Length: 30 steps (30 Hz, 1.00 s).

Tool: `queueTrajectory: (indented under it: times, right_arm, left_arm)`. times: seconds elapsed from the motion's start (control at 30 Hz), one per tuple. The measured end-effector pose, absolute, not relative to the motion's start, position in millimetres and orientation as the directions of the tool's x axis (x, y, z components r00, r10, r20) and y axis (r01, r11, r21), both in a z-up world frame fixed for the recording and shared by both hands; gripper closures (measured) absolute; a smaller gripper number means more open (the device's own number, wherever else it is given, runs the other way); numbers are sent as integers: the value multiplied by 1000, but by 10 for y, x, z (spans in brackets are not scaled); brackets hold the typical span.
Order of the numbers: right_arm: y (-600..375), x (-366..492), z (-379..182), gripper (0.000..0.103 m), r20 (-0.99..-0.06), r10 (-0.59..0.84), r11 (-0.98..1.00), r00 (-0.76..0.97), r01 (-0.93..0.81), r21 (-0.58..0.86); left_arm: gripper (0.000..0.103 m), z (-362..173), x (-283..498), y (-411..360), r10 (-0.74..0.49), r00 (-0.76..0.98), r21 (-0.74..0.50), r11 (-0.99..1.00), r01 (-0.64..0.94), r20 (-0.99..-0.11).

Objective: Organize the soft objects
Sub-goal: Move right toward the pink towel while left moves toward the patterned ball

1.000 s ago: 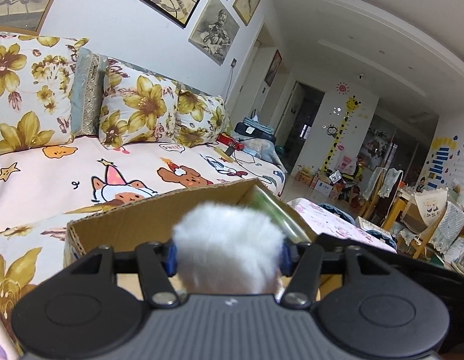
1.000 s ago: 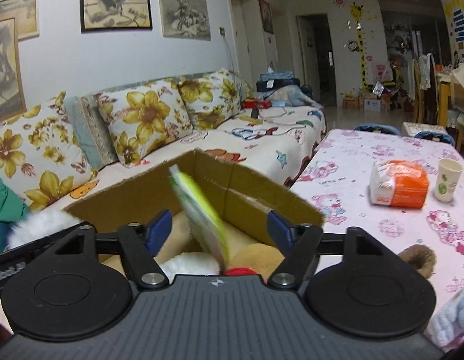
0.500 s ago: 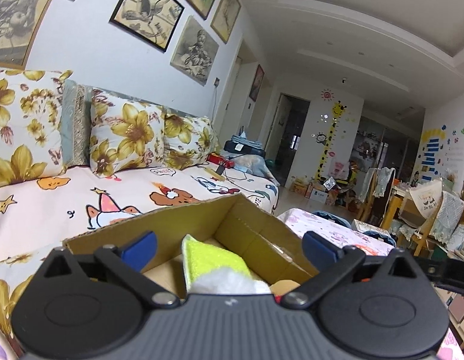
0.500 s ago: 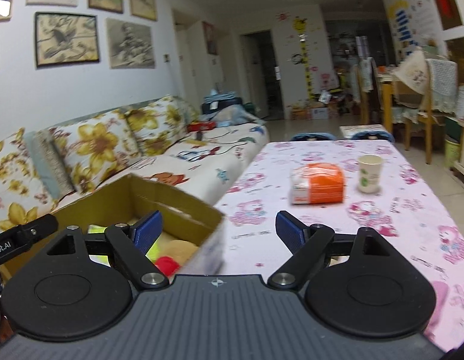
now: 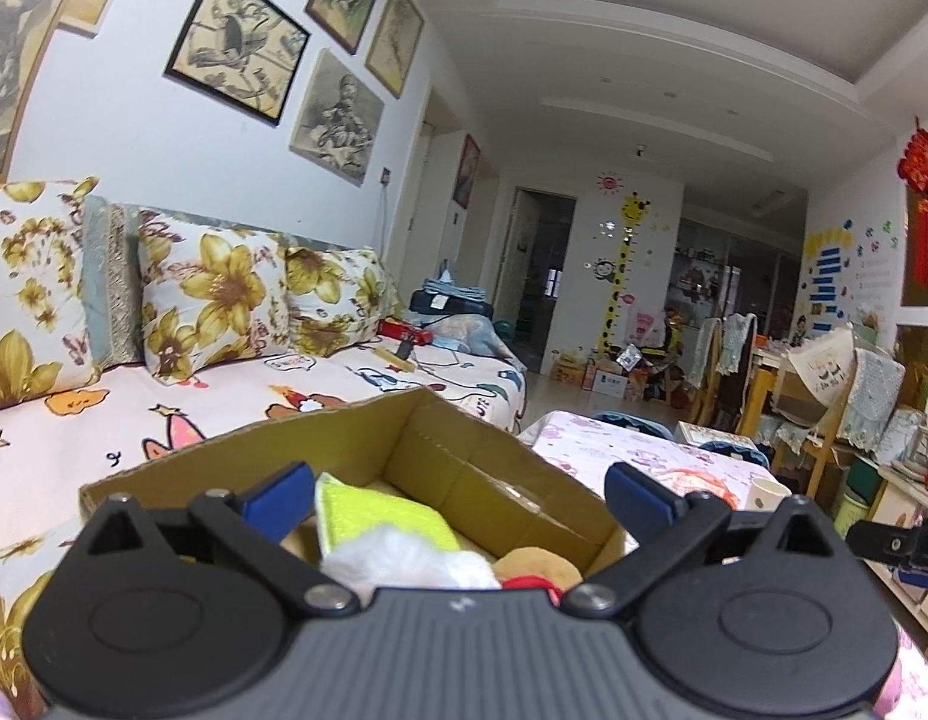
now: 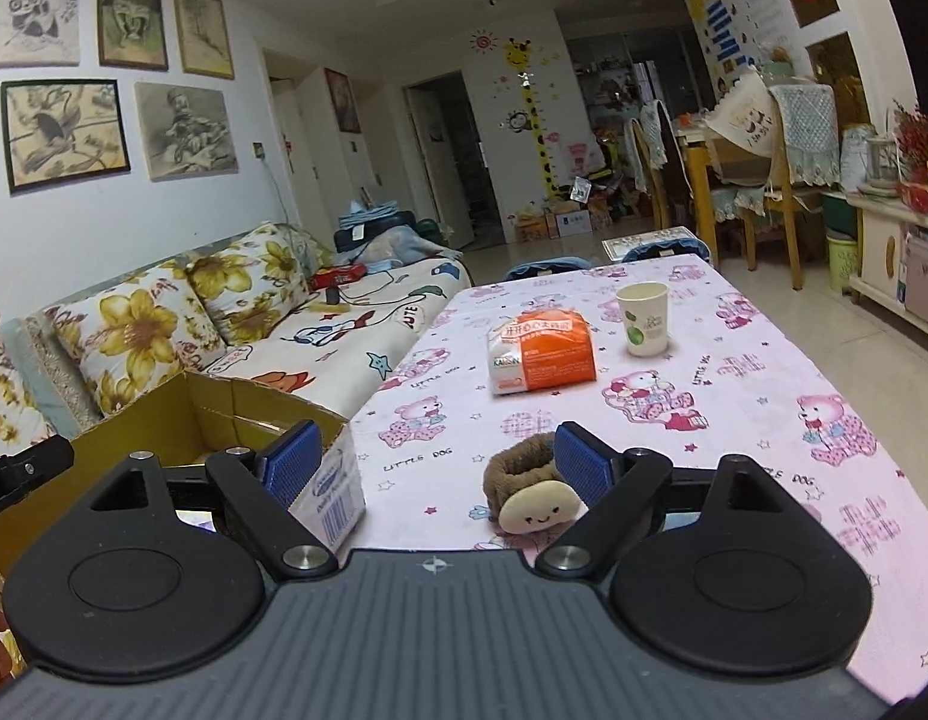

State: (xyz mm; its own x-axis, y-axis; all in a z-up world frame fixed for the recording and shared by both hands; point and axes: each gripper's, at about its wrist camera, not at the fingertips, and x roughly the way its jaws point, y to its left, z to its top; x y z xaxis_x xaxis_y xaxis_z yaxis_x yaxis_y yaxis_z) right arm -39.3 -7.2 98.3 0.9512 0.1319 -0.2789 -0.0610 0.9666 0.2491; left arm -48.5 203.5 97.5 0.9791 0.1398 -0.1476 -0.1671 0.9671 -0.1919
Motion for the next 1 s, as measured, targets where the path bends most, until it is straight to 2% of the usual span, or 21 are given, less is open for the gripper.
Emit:
queueTrajectory:
  times: [1.0]
  right_arm:
    - [-281, -495, 878, 0, -283, 26, 966, 959, 48, 255]
  left_arm:
    - [1, 852, -459, 1278, -29, 988, -12, 1000, 27, -152]
